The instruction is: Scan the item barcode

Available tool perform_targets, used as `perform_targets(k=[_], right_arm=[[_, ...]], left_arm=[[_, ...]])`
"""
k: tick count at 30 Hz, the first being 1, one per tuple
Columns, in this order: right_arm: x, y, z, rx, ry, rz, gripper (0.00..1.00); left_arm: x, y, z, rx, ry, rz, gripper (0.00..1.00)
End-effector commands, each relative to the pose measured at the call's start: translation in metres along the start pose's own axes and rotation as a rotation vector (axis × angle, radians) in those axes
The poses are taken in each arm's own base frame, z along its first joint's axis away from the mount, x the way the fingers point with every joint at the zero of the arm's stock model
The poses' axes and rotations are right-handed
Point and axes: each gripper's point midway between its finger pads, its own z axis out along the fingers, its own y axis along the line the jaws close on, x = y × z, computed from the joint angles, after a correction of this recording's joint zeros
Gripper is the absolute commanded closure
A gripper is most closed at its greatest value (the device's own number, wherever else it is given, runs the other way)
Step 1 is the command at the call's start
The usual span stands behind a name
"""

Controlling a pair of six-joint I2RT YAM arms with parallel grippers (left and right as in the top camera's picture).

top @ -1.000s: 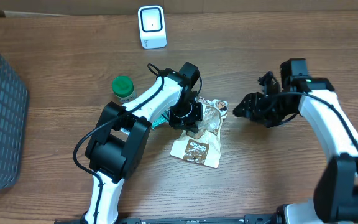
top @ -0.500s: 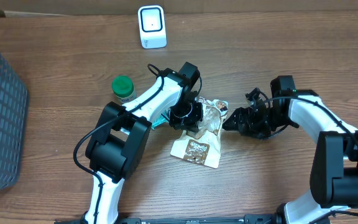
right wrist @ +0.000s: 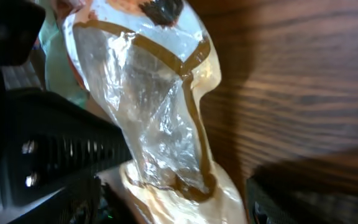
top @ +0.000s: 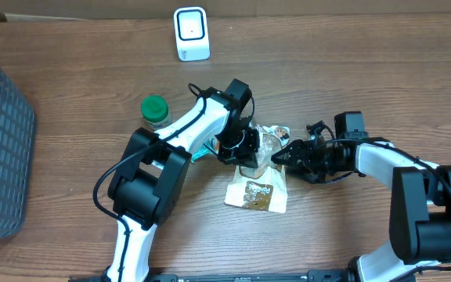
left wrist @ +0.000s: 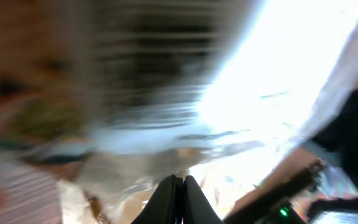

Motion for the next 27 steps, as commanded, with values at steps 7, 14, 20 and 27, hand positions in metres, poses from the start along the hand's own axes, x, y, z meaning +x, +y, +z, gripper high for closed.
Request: perform_targets(k=[7,14,20,27], right_arm=[[0.006,-0.014,0.02,0.122,-0.021,0.168,0.42],[0.0,-0.01,0.021,0.1,-0.041,0.142,0.81],[-0.008,-0.002,0.019,0.079,-0.067,0.107,0.96],[-0.012,0.032,-0.008,0.09,-0.078,-0.054,0.96]], left_arm=[[-0.012,0.007,-0.014,0.14,0.03,-0.036,0.96],[-0.027,0.028,-0.032,0.161,-0.005,-0.097,0.96],[-0.022,0.034,-0.035,0.154,0.01,-0.069,0.96],[-0.019,0.033,-0.034,0.152,0.017,-0.001,0.96]])
